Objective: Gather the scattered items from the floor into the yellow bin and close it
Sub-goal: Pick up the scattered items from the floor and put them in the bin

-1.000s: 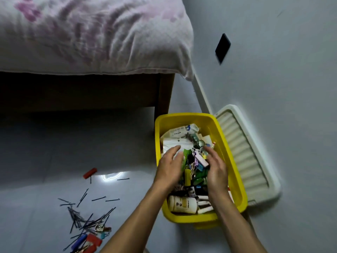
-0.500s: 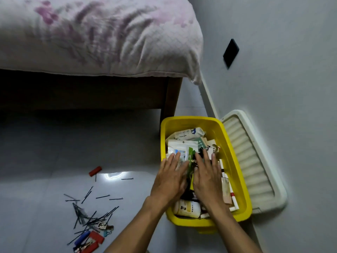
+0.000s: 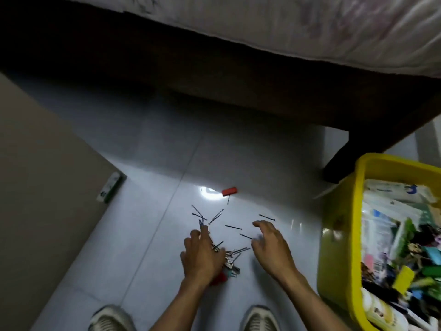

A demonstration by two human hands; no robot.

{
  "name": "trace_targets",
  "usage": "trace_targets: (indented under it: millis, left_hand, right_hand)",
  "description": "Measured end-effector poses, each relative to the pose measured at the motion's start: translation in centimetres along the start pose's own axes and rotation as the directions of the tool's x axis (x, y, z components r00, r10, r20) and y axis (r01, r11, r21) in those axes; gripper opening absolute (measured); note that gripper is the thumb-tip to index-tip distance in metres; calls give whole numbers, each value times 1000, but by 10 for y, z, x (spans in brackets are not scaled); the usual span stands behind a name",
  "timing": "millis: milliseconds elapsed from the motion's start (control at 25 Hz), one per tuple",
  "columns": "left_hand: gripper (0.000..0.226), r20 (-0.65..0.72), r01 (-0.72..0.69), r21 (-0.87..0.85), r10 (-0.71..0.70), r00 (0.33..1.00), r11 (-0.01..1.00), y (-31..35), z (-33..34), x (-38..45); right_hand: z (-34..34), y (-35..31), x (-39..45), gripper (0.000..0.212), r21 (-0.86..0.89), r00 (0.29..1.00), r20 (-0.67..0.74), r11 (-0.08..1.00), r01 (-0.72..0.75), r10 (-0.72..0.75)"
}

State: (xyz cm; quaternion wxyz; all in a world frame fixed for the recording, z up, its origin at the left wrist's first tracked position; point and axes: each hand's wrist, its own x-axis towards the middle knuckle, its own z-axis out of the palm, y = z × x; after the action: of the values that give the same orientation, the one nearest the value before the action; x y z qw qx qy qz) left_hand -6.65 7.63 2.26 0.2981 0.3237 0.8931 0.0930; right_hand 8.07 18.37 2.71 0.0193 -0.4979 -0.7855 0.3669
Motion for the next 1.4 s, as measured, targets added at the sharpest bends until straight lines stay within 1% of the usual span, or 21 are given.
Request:
trace_targets:
  millis: [40, 80, 120, 200, 280, 400, 480, 560, 640, 680, 760, 840, 880, 920, 960, 1000, 1080, 1160, 1240, 1320, 1400]
  left_hand:
    - [97, 90, 14, 28, -16, 996, 1000, -18, 7, 5]
    - [109, 175, -8, 41, 1, 985, 999, -32, 17, 7]
    - [112, 217, -56, 45, 45, 975, 997, -41, 25, 7]
    - [100, 185, -146, 7, 142, 972, 989, -55, 40, 13]
    - [77, 59, -206, -53, 209, 976, 977, -57, 46, 32]
    - [53, -77, -196, -114, 188, 979, 974, -48, 39, 59]
    - [44, -145, -187, -110, 170, 975, 976, -46, 30, 73]
    - [47, -200, -177, -58, 162, 966, 982, -55, 22, 90]
    - [62, -118, -158, 38, 161, 980, 987, -60, 15, 107]
    - [65, -66, -183, 98, 190, 979, 978, -59, 11, 113]
    - [58, 3, -315, 164, 319, 948, 935, -53, 5, 118]
    - [51, 48, -399, 112, 396, 917, 910, -54, 4, 108]
    - [51, 6, -371, 63, 372, 928, 926, -60, 7, 97]
    - [51, -75, -282, -14, 280, 957, 959, -67, 12, 84]
    - [53, -142, -143, -124, 125, 982, 982, -73, 15, 72]
    - [54, -156, 5, -258, -46, 987, 966, -75, 18, 63]
    - [55, -7, 236, -511, -279, 960, 826, -64, 22, 54]
    - [46, 166, 355, -706, -344, 924, 613, -41, 24, 62]
    - [31, 218, 376, -807, -362, 906, 456, -25, 24, 68]
    - [31, 240, 384, -831, -361, 901, 404, -19, 20, 70]
    - [32, 255, 394, -839, -367, 895, 376, -19, 20, 72]
  right_hand:
    - [12, 8, 14, 51, -42, 999, 6, 998, -48, 49]
    - [20, 16, 29, 54, -73, 992, -37, 990, -123, 121]
    - [23, 24, 42, 54, -97, 975, -98, 973, -211, 202]
    - [32, 29, 62, 46, -130, 943, -175, 943, -306, 283]
    - [50, 20, 70, 29, -126, 965, -140, 963, -239, 221]
    - [83, -9, 59, 10, -203, 999, -13, 979, -34, 32]
    - [81, -21, 68, 16, -225, 994, -62, 972, 73, -90]
    - [70, -30, 100, 39, -285, 979, -88, 946, 154, -185]
    - [57, -37, 130, 57, -351, 983, 20, 920, 177, -181]
    - [54, -41, 139, 58, -373, 981, 95, 907, 194, -171]
    - [62, -44, 139, 53, -420, 959, 205, 867, 268, -198]
    - [77, -39, 115, 47, -417, 948, 238, 859, 297, -212]
    - [82, -36, 100, 44, -384, 957, 215, 884, 267, -196]
    - [86, -32, 89, 42, -332, 972, 169, 919, 211, -162]
    - [89, -29, 82, 41, -281, 986, 116, 948, 147, -119]
    - [91, -29, 78, 41, -240, 994, 74, 966, 93, -77]
    - [98, -38, 74, 39, -161, 998, 61, 986, 32, -22]
    - [112, -55, 64, 33, -94, 993, 112, 995, 38, -27]
    - [125, -66, 51, 27, -18, 988, 151, 1000, 20, -17]
    - [129, -72, 50, 24, 175, 982, 163, 977, -119, 90]
    - [134, -72, 53, 24, 358, 967, 186, 905, -232, 174]
